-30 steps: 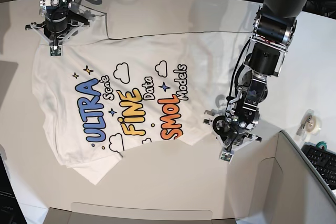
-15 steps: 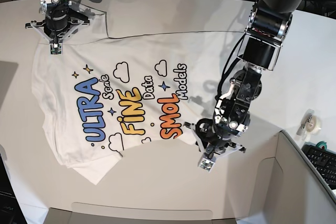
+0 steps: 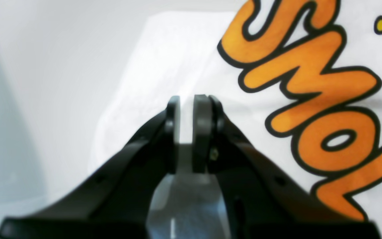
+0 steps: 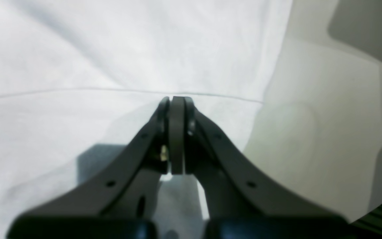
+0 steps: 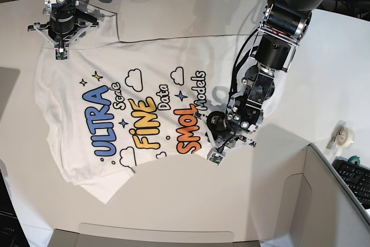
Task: Layout the t-shirt on the table in an organized manner, then fold the t-shirt properly
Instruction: 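Grasp the hem with the left gripper and pull it outward to smooth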
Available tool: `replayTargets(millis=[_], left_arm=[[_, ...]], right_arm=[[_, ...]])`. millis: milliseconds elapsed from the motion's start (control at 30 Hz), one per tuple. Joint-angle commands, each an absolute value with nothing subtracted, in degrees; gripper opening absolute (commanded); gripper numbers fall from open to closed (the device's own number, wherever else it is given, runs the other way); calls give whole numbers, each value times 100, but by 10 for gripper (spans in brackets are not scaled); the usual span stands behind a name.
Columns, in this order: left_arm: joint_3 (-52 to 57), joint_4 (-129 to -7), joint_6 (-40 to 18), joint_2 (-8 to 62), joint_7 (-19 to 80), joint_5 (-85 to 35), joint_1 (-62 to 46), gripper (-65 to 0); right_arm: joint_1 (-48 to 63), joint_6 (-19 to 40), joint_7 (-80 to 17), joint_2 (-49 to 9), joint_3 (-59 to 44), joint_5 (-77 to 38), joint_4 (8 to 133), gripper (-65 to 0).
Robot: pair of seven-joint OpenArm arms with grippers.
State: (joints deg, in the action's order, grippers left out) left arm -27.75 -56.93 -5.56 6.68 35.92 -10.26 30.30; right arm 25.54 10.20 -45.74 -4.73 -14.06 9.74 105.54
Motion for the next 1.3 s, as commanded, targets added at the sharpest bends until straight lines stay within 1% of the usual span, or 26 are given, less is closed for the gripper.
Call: replayTargets(millis=[0,133,267,333,633,1267], left_arm=[[-2712,-5859,-505,690,3591,-980,3196,-577],[-2712,-6255,-505,708,3618,-971,3187,-577],[-2712,-6229,-497,760,3705,-971,3196,-577],[-2738,-6088,-497,760,3697,-971,3196,-577],[-2747,-5270,-497,787,3037,-945,3204,-577],[-2703,-5393,-488,875,3143,-945,3231,-578]], right_arm=[[2800,1279,-5719,-426,-1376,796,10334,-650],[2791,1279,-5719,-426,-1376,796,10334,-650],[2791,1279,-5727,-426,-1367,796,10334,-650],[2791,1279,-5727,-426,-1367,796,10334,-650],[2818,1279,-5719,-426,-1367,796,10334,-650],[2897,1279,-5719,-435,-1349,804,10334,-650]])
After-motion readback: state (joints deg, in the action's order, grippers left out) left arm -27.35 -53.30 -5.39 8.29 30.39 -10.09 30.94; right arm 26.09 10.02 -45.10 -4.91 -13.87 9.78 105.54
